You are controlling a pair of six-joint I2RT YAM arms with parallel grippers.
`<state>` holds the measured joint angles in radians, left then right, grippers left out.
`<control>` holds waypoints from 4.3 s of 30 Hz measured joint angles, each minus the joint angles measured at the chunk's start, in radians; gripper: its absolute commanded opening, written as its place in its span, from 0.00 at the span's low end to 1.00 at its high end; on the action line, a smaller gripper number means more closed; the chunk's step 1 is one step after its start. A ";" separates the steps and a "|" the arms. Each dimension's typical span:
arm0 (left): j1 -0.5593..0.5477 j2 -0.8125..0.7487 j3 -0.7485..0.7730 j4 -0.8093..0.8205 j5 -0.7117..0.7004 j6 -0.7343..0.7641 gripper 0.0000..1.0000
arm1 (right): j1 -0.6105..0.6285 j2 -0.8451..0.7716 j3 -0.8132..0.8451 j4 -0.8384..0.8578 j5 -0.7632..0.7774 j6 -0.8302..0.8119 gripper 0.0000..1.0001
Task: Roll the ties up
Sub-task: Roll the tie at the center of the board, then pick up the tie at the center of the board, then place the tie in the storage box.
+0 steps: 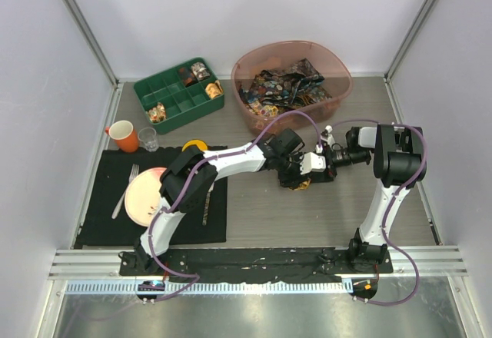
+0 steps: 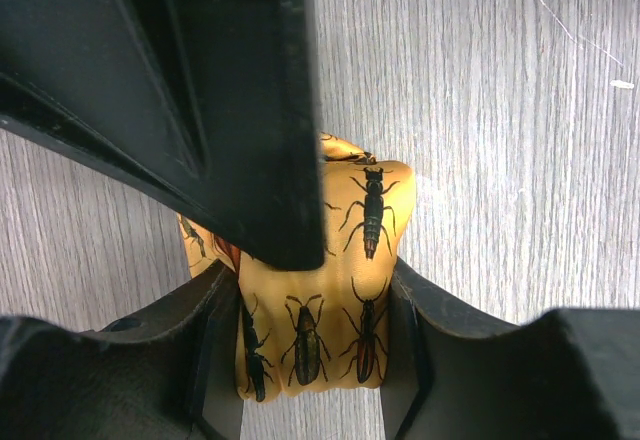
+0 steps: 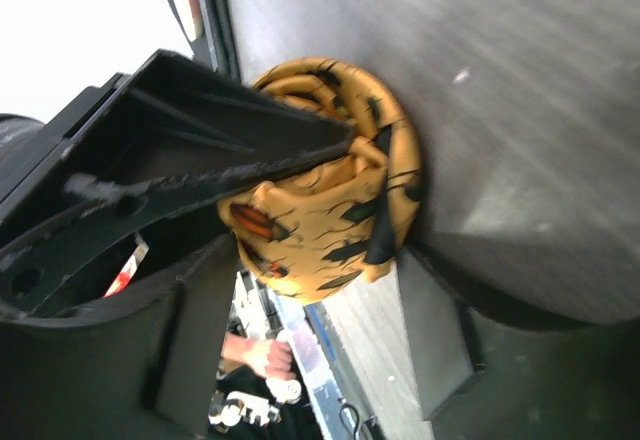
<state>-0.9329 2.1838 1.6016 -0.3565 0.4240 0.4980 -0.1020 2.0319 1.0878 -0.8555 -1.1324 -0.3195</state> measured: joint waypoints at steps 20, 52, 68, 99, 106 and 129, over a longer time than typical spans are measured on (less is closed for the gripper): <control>0.008 0.003 0.002 0.000 0.014 -0.014 0.60 | 0.006 -0.028 -0.039 0.103 -0.013 0.140 0.01; 0.038 -0.034 -0.106 0.141 0.050 -0.060 0.69 | 0.078 -0.232 -0.112 0.259 0.111 0.353 0.01; 0.040 -0.068 -0.122 0.105 0.026 -0.104 1.00 | 0.074 -0.284 -0.121 0.278 0.142 0.428 0.01; 0.492 -0.466 -0.422 0.249 0.365 -1.236 1.00 | 0.070 -0.446 -0.171 0.619 0.045 0.869 0.01; 0.491 -0.410 -0.500 0.554 0.461 -1.517 1.00 | 0.166 -0.460 -0.212 0.811 0.027 1.052 0.01; 0.447 -0.410 -0.544 0.772 0.543 -1.666 1.00 | 0.264 -0.476 -0.233 1.133 0.046 1.320 0.01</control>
<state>-0.4858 1.7741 1.0576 0.4160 0.9672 -1.1679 0.1623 1.5558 0.8543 0.2775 -1.0866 1.0008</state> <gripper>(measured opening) 0.996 0.044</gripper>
